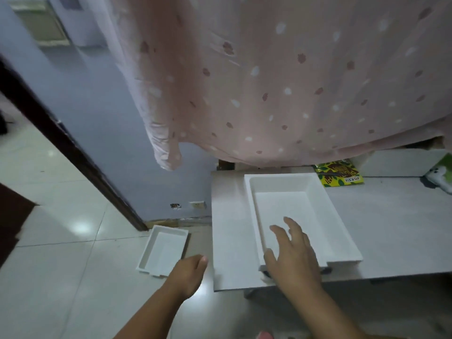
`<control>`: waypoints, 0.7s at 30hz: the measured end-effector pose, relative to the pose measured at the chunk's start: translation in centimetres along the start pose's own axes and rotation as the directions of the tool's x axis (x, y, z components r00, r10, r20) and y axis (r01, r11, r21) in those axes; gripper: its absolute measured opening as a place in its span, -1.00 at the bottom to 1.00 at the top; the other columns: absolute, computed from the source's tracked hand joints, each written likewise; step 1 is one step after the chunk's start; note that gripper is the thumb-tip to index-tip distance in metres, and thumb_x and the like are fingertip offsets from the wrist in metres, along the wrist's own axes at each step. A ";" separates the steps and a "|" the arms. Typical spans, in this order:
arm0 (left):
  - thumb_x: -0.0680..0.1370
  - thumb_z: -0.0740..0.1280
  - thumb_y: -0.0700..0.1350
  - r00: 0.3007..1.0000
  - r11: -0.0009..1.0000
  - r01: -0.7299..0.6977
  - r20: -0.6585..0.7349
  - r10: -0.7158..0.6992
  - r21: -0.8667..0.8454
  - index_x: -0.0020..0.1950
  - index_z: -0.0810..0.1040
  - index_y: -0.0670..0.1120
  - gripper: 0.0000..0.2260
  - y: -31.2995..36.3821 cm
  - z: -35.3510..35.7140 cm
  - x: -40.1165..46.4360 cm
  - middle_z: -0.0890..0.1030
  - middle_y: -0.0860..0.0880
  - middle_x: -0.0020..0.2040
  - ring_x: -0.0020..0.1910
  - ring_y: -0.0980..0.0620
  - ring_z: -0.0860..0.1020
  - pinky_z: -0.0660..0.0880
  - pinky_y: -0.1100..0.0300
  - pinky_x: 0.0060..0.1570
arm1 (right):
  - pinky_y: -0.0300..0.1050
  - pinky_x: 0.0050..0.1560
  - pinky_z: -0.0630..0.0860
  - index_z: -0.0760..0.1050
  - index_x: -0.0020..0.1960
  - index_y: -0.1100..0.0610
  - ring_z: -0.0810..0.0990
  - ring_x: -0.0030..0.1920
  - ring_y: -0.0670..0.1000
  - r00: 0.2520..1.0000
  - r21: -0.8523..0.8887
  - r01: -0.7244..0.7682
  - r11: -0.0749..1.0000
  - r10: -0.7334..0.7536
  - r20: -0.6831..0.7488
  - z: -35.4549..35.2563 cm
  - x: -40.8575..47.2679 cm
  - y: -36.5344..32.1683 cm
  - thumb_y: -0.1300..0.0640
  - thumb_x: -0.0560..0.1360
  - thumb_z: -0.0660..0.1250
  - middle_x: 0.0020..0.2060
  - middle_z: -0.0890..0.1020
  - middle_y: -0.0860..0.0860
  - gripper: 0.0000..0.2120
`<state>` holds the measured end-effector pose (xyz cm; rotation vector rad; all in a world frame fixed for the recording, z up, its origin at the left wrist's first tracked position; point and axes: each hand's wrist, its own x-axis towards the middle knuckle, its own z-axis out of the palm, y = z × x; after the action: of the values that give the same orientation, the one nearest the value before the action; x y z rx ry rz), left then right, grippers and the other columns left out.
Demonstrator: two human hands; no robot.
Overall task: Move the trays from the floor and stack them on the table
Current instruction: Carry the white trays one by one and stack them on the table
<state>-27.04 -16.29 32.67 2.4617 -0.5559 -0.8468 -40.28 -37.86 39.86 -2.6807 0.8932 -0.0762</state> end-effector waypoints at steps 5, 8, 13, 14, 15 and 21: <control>0.63 0.06 0.16 0.983 0.988 0.152 0.104 -0.154 0.034 -0.12 0.57 -0.17 -0.52 -13.0 -4.7 -4.5 0.68 -0.10 -0.07 -0.07 -0.04 0.61 0.50 0.07 0.01 | -0.16 0.01 0.45 0.49 0.36 -0.05 0.55 0.21 -0.04 0.958 0.072 0.094 0.993 -0.110 0.265 4.9 -2.3 -12.5 -0.03 0.55 0.23 0.34 0.49 -0.14 -0.62; 0.62 0.08 0.17 0.970 0.971 0.238 0.057 -0.236 -0.021 -0.09 0.59 -0.17 -0.53 -21.2 -8.8 -6.8 0.67 -0.07 -0.10 -0.09 -0.03 0.61 0.51 0.09 -0.01 | -0.14 0.04 0.48 0.52 0.34 -0.05 0.57 0.19 0.01 0.914 0.089 0.108 0.990 -0.134 0.383 8.2 -3.5 -20.6 -0.02 0.52 0.23 0.28 0.56 -0.10 -0.60; 0.65 0.13 0.05 0.945 0.939 0.326 0.015 -0.326 -0.109 -0.07 0.59 -0.16 -0.64 -29.2 -12.8 -7.6 0.66 -0.07 -0.08 -0.09 -0.04 0.60 0.48 0.13 -0.10 | -0.07 0.04 0.56 0.53 0.32 -0.03 0.61 0.13 0.04 0.847 0.044 0.159 0.986 -0.159 0.507 12.4 -4.8 -28.8 -0.07 0.51 0.27 0.21 0.63 -0.03 -0.60; 0.64 0.14 0.02 0.941 0.930 0.337 0.019 -0.338 -0.144 -0.05 0.60 -0.16 -0.66 -30.1 -13.0 -7.6 0.67 -0.08 -0.06 -0.07 -0.05 0.60 0.50 0.12 -0.06 | -0.07 0.03 0.57 0.53 0.32 -0.03 0.62 0.11 0.04 0.836 0.040 0.158 0.987 -0.155 0.526 13.0 -5.1 -29.7 -0.07 0.52 0.27 0.20 0.63 -0.03 -0.61; 0.63 0.14 -0.02 0.939 0.923 0.343 0.032 -0.343 -0.176 -0.03 0.61 -0.16 -0.69 -30.9 -13.2 -7.5 0.68 -0.07 -0.04 -0.06 -0.05 0.61 0.52 0.11 -0.02 | -0.06 0.02 0.58 0.53 0.31 -0.04 0.62 0.09 0.04 0.827 0.022 0.158 0.987 -0.145 0.543 13.6 -5.4 -30.5 -0.08 0.52 0.27 0.18 0.64 -0.03 -0.61; 0.60 0.16 -0.22 0.927 0.867 0.376 0.120 -0.357 -0.328 0.20 0.59 -0.07 -0.72 -32.7 -13.0 -5.7 0.65 -0.07 0.10 0.06 -0.08 0.61 0.54 0.12 0.06 | -0.01 0.06 0.58 0.58 0.17 -0.05 0.63 0.08 0.12 0.762 -0.104 0.102 0.989 -0.011 0.647 16.9 -5.0 -31.9 -0.04 0.46 0.22 0.12 0.66 0.01 -0.67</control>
<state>-15.60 16.90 26.24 2.2461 0.0578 -1.0608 -23.42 -6.07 33.98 -2.5452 0.5952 0.8784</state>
